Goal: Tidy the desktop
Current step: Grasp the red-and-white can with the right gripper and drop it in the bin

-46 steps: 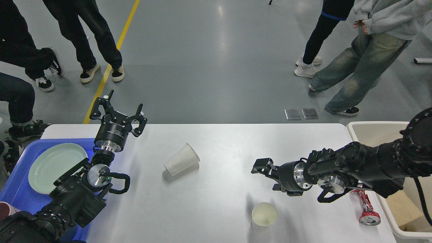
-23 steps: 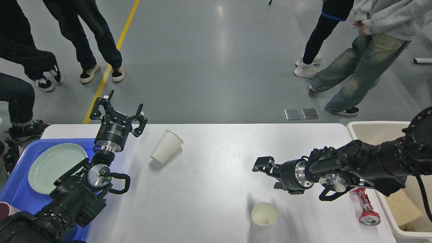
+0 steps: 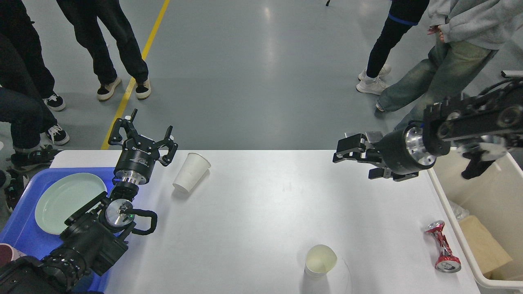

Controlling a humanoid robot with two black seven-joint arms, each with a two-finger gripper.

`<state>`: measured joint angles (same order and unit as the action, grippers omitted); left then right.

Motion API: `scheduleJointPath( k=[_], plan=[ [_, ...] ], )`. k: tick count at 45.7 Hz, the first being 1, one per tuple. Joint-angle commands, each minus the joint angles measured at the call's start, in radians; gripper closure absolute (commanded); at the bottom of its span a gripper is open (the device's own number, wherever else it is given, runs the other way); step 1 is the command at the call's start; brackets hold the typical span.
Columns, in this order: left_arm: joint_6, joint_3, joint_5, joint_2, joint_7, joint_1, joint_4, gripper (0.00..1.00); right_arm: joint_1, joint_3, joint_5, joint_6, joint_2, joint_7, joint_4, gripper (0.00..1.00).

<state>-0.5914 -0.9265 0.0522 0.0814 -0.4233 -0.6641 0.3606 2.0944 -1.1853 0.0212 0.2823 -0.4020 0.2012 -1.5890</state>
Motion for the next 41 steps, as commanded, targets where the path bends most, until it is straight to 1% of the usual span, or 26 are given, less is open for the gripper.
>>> scheduleJointPath(
  k=[1, 6, 9, 11, 12, 17, 22, 28, 34, 41],
  plan=[
    [0.001, 0.0, 0.0, 0.001, 0.0, 0.0, 0.0, 0.03, 0.114, -0.071, -0.087, 0.08, -0.049, -0.002, -0.034, 0.0],
    [0.001, 0.0, 0.0, 0.001, 0.0, 0.0, 0.0, 0.03, 0.107, -0.167, -0.164, 0.077, -0.057, -0.002, -0.016, 0.0],
    [0.001, 0.0, 0.0, 0.001, 0.0, 0.0, 0.0, 0.03, 0.053, -0.218, -0.213, 0.061, -0.069, -0.002, 0.017, 0.0],
    [0.001, 0.0, 0.0, 0.0, 0.0, 0.0, 0.0, 0.03, -0.025, -0.227, -0.225, 0.041, -0.093, -0.002, 0.043, 0.0],
    [0.001, 0.0, 0.0, 0.0, 0.0, 0.0, -0.002, 0.03, -0.125, -0.227, -0.228, 0.008, -0.125, 0.0, 0.096, 0.0],
    [0.001, 0.0, 0.0, 0.0, 0.0, 0.0, 0.0, 0.03, -0.356, -0.22, -0.231, -0.08, -0.155, 0.007, 0.26, 0.0],
    [0.001, 0.0, 0.0, 0.0, 0.0, 0.0, 0.0, 0.03, -0.606, -0.168, -0.23, -0.169, -0.156, 0.015, 0.434, 0.0],
    [0.001, 0.0, 0.0, 0.0, 0.0, 0.0, 0.0, 0.03, -0.845, -0.034, -0.227, -0.247, -0.152, 0.024, 0.569, 0.0],
    [0.001, 0.0, 0.0, 0.0, 0.0, 0.0, 0.0, 0.03, -1.002, 0.07, -0.227, -0.264, -0.146, 0.024, 0.67, 0.0],
    [0.001, 0.0, 0.0, 0.0, 0.0, 0.0, 0.0, 0.03, -1.097, 0.093, -0.227, -0.267, -0.115, 0.024, 0.779, 0.0]
  ],
)
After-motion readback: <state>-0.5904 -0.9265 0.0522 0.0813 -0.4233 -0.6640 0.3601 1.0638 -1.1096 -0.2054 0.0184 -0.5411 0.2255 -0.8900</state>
